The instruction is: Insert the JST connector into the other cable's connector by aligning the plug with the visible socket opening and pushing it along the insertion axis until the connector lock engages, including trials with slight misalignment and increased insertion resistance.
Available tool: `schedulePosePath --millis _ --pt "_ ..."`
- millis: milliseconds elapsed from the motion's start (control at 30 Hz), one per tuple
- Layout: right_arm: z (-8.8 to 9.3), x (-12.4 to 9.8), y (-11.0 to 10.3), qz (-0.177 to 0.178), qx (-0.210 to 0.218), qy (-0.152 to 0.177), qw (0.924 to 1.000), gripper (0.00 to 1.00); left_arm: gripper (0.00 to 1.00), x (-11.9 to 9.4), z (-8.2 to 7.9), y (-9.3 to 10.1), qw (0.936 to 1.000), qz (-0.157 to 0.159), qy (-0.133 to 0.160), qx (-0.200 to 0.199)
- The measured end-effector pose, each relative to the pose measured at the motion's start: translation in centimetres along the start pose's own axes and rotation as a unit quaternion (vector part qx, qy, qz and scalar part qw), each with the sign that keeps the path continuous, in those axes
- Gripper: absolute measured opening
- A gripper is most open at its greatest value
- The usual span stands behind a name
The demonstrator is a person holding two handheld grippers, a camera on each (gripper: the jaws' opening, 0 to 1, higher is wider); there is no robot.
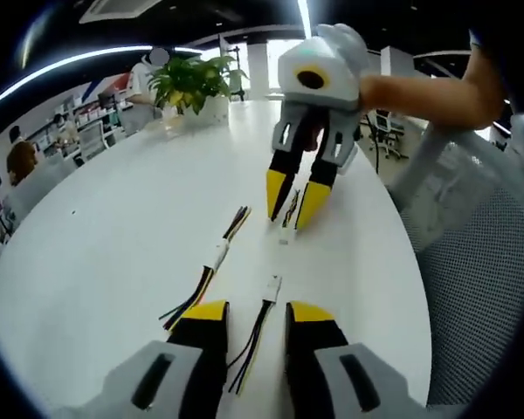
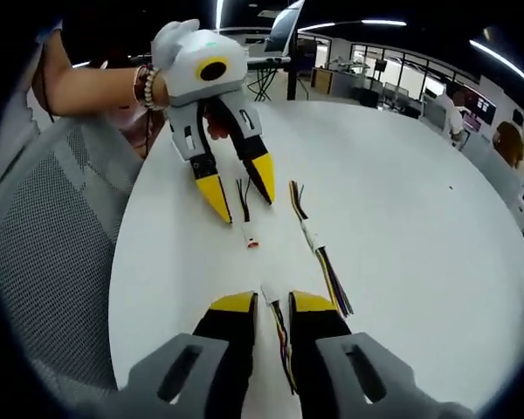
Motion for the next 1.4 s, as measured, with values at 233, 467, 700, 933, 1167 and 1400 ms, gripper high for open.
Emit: schedulePosePath --millis 233,467,700,933,1167,1400 --pt "0.5 0.3 -0.2 -0.011 -0.004 -0.013 0.9999 0.10 0.19 0.6 0.1 0.5 0.9999 0.011 -0.004 0.003" --pt "0.7 0.5 -0.2 -0.009 -0.009 -0.011 0.9999 0.04 0.14 0.8 0.0 0.7 0.9999 0.016 -0.002 0.000" --pt "0.7 0.7 -0.1 -0.006 -0.012 -0.010 0.9999 0.01 0.06 0.9 0.0 1.1 0.9996 0.025 -0.005 0.011" --pt "0.3 0.6 0.0 -0.005 -0.019 -0.006 0.9998 0.00 0.03 1.0 0.0 1.1 0.9994 0.030 -0.008 0.016" --pt "-0.4 0.5 0.0 0.000 -0.027 0.008 0.9996 0.00 0.01 1.0 -0.1 1.3 0.9991 0.033 -0.013 0.023" --pt "-0.8 0.6 -0.2 -0.002 -0.042 0.007 0.9991 0.00 0.00 0.9 -0.1 1.1 0.9990 0.030 -0.020 0.025"
Point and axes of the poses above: the point that each gripper's makers call its tool centre point, and the gripper's own axes: x roughly forward along the fingers, y roughly to its right, z roughly out of its underside, the point moved 7 cm from there along -x, roughly backward along the fingers, and after that the axes turned 10 degrees about -x, right-handed, at the moved point
